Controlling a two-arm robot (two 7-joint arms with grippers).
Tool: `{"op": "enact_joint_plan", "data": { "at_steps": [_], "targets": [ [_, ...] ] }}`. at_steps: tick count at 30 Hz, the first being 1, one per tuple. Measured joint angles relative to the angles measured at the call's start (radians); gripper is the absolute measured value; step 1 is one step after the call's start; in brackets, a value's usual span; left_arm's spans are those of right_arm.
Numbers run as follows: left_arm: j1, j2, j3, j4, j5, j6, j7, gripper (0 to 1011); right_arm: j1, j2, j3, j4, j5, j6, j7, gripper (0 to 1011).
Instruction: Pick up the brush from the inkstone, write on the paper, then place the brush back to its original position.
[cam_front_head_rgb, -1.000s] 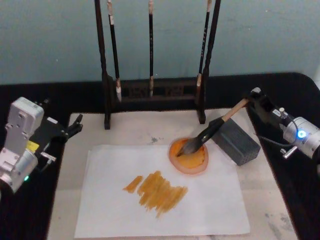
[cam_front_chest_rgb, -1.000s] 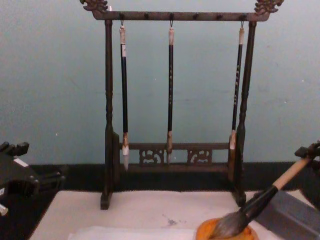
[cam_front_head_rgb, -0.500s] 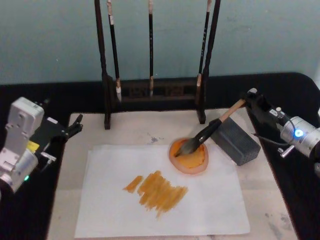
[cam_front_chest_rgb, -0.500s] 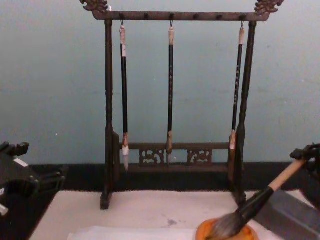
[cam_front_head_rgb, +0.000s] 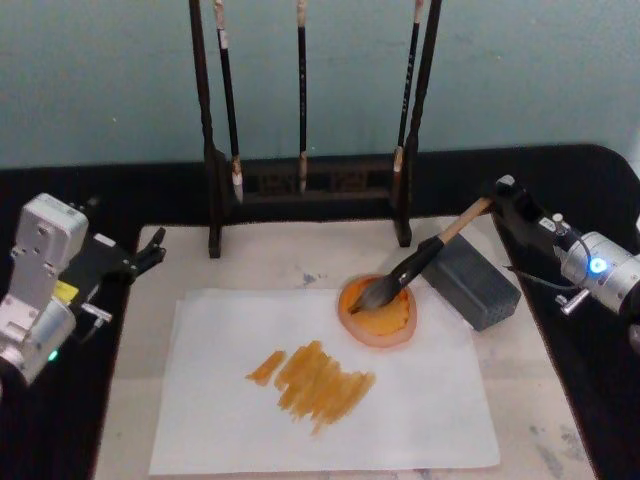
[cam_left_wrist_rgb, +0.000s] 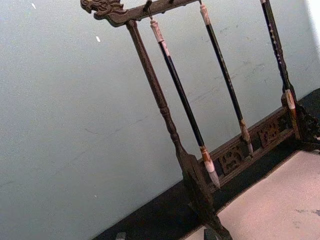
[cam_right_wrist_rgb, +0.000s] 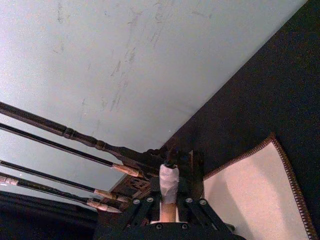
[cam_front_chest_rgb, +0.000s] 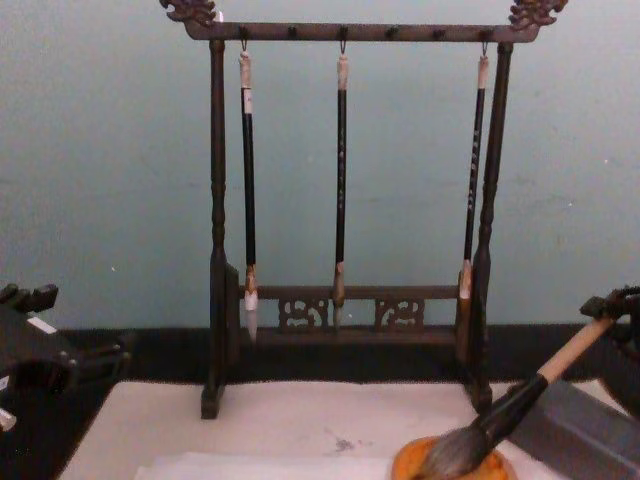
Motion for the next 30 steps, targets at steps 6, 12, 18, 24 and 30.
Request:
{"op": "enact_joint_plan", "data": {
  "at_steps": [6, 12, 18, 24, 30],
  "targets": [
    [0.0, 0.0, 0.0, 0.0, 0.0, 0.0, 0.0, 1010, 0.0, 0.0, 0.001, -0.001, 0.0, 0.0, 0.0, 380],
    [0.0, 0.0, 0.0, 0.0, 0.0, 0.0, 0.0, 1010, -0.001, 0.0, 0.002, -0.001, 0.0, 0.0, 0.0, 561],
    [0.0, 0.0, 0.0, 0.0, 0.0, 0.0, 0.0, 1010, -0.001, 0.0, 0.002, -0.001, -0.001, 0.0, -0.001, 762],
    [0.0, 0.0, 0.0, 0.0, 0.0, 0.0, 0.0, 1010, -0.001, 0.0, 0.003, -0.001, -0.001, 0.0, -0.001, 907],
    [0.0, 0.0, 0.0, 0.0, 0.0, 0.0, 0.0, 1010, -0.001, 0.0, 0.003, -0.001, -0.002, 0.0, -0.001, 1000]
  ]
}}
